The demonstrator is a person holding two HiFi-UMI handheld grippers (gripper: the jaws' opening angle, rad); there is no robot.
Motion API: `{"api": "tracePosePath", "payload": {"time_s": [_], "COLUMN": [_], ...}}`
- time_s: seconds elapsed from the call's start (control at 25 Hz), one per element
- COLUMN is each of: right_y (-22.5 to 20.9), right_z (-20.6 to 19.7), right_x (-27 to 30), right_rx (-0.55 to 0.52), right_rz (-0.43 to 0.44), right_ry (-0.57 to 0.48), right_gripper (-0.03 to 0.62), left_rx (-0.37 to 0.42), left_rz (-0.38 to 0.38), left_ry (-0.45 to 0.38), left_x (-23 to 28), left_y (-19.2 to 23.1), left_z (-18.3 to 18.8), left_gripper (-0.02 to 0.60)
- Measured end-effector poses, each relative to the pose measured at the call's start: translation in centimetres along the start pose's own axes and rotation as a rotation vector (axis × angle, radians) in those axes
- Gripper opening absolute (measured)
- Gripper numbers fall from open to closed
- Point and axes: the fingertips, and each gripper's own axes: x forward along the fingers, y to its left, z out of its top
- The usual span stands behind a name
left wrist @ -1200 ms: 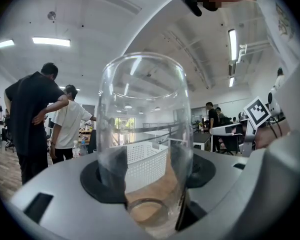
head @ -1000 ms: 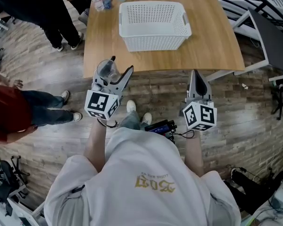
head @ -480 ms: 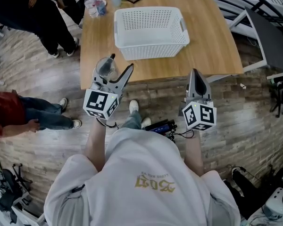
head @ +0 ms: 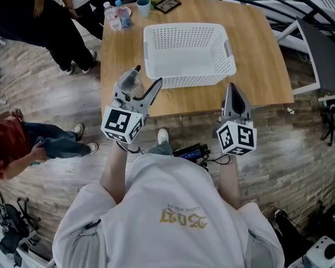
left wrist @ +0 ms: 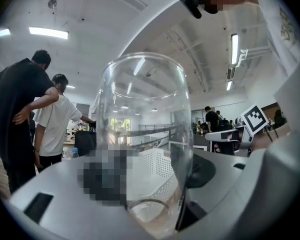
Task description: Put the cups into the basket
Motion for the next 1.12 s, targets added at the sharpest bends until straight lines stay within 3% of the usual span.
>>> {"api": "tracePosePath", "payload": {"time_s": [0.72,1.12], "right_y": [0.5,-2.5], "right_z": [0.2,0.8], "right_x": [5.5,8.8], "right_rx": [-0.014,-0.005], "right_rz": [-0.035,0.030], "right_ry": [0.016,0.025], "right_gripper": [0.008,0.008], "left_rx": [-0.019,-0.019], "left_rz": [-0.089,-0.060], "left_ry": [-0.008,-0.008], "left_x": [5.3,9.5], "left_y": [3.5,2.8], "left_z": [0.5,1.1], "left_gripper": [0.295,0.295]}}
